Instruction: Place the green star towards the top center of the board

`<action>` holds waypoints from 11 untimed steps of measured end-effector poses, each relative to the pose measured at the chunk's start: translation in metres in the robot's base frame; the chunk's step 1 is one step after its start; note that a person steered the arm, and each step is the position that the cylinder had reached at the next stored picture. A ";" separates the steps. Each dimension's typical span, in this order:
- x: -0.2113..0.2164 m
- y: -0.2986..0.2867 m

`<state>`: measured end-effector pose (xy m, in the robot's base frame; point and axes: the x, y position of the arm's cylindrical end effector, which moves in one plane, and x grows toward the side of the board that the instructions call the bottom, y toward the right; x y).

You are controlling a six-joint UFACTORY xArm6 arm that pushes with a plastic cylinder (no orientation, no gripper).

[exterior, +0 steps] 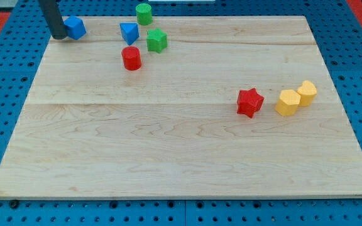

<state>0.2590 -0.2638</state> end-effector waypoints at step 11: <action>0.010 0.251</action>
